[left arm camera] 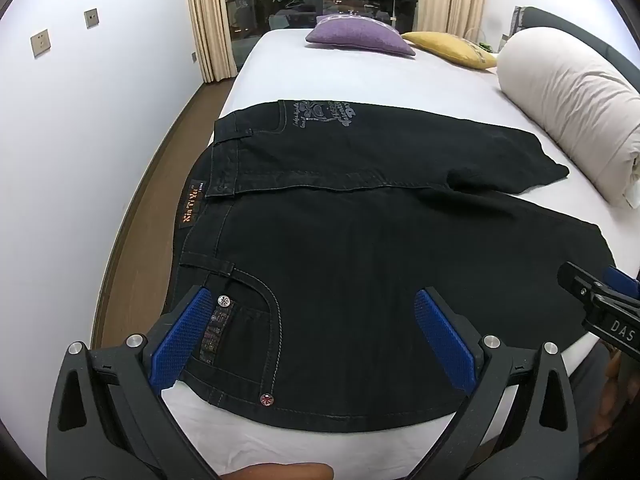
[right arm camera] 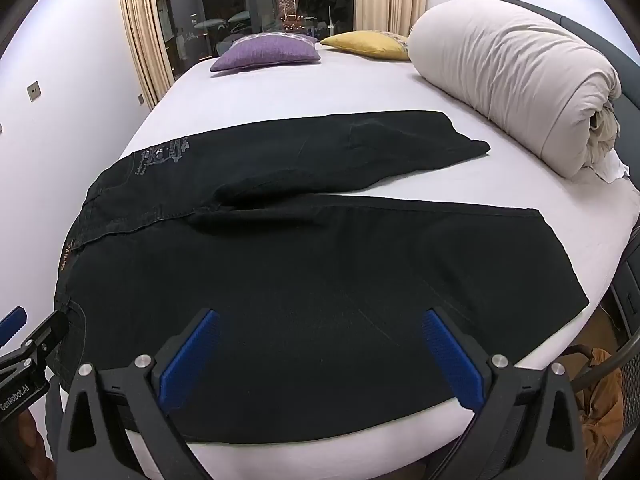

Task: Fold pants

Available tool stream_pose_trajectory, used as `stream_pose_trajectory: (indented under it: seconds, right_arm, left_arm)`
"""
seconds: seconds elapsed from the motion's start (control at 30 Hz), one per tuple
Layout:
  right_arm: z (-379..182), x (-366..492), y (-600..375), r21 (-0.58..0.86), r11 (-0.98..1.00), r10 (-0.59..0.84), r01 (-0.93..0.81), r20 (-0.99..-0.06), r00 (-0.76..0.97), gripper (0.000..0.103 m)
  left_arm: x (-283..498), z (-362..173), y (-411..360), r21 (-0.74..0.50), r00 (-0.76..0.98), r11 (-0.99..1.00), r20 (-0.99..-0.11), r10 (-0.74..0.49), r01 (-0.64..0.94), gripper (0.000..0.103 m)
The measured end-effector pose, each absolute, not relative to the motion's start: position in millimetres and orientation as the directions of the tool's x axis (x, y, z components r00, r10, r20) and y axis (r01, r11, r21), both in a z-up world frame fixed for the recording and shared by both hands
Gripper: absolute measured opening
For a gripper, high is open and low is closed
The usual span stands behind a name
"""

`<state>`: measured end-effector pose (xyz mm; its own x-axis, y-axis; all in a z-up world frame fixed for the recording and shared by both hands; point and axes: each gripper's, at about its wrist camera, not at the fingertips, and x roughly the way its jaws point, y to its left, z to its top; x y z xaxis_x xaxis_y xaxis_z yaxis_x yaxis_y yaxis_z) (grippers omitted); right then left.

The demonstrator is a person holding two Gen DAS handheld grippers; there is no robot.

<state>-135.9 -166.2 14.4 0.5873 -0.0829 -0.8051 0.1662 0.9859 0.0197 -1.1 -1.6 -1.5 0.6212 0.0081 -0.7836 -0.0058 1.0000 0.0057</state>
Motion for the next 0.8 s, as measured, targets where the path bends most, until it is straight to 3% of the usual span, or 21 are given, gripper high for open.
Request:
stream_pose_trajectory:
  seconds: [0.8]
  right_arm:
    - [11.8,-134.0,-163.8,0.023,0.987,-0.075,0.161,-0.812,0.579,0.103]
  left_arm:
    - [-1.6,-3.1,-4.3,0.009,0.617,1.0,-0.787,0.01,-0.005,0.103]
